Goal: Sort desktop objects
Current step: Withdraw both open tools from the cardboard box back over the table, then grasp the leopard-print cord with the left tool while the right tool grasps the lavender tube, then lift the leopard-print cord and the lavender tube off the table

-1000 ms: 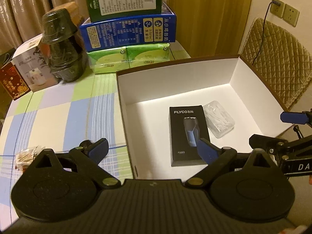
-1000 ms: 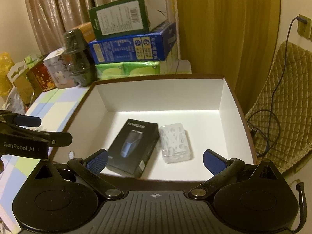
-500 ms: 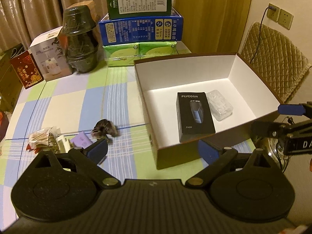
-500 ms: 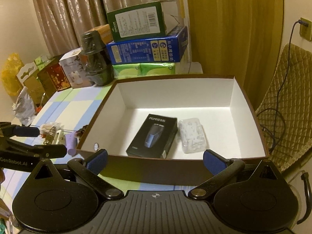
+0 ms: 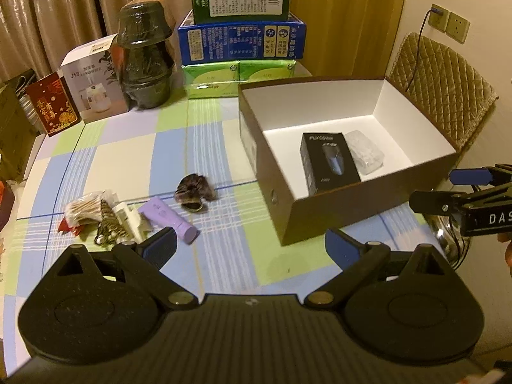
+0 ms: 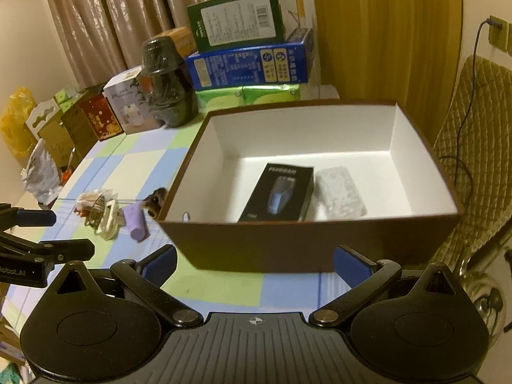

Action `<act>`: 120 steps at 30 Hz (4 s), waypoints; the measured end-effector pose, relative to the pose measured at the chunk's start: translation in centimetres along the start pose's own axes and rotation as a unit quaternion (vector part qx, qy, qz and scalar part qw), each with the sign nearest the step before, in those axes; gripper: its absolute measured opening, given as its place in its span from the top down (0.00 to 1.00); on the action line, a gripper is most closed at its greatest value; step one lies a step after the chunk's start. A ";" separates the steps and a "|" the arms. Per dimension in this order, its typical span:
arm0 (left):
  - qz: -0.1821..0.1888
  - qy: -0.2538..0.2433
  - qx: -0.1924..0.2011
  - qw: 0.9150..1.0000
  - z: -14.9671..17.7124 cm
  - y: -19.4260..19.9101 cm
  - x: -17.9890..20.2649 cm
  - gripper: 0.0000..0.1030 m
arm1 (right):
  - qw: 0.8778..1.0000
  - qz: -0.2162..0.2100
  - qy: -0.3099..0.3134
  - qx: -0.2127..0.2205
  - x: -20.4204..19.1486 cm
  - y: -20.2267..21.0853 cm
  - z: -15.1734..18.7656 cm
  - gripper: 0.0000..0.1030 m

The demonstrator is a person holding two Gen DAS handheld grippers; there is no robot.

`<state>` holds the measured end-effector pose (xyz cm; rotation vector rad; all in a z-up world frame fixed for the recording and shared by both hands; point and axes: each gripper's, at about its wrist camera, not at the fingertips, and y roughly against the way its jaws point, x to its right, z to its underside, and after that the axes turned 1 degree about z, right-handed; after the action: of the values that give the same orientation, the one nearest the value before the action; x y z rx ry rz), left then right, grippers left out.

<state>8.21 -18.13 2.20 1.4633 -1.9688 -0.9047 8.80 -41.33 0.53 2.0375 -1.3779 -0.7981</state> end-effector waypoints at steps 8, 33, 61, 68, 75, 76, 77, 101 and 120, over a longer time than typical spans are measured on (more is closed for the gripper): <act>-0.010 0.005 -0.005 1.000 2.2 1.5 -4.0 0.05 | 1.000 -0.014 0.004 -0.017 -3.8 -0.8 1.8 0.02; -0.047 0.123 -0.035 0.991 5.7 1.1 -18.9 0.05 | 0.994 -0.084 0.065 -0.013 -17.6 -9.1 1.8 0.07; 0.036 0.302 -0.076 0.949 3.0 -12.0 -26.8 0.13 | 0.990 -0.059 0.100 -0.075 -18.2 -21.7 -0.2 0.47; 0.056 0.328 -0.095 0.938 3.2 -14.6 -27.9 0.32 | 0.990 -0.058 0.092 -0.085 -17.7 -22.6 -0.2 0.47; 0.078 0.328 -0.088 0.937 3.0 -14.9 -28.1 0.56 | 0.989 -0.065 0.104 -0.085 -18.2 -23.1 -0.3 0.47; 0.078 0.326 -0.086 0.938 3.1 -14.7 -28.2 0.58 | 0.988 -0.066 0.109 -0.084 -18.3 -23.2 -0.3 0.47; 0.079 0.325 -0.083 0.939 3.1 -14.6 -28.3 0.62 | 0.988 -0.068 0.114 -0.083 -18.5 -23.3 -0.3 0.47; 0.035 0.229 -0.091 0.968 2.4 -13.6 -25.3 0.62 | 0.984 -0.046 0.145 -0.095 -18.4 -23.3 1.6 0.73; -0.035 0.082 -0.120 0.989 3.7 -14.6 -21.6 0.67 | 0.982 -0.023 0.160 -0.095 -17.3 -21.5 2.6 0.73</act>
<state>20.52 0.56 -11.76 1.4266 -1.6375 -0.9816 14.91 -18.40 -13.84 1.9516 -1.0398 -0.5647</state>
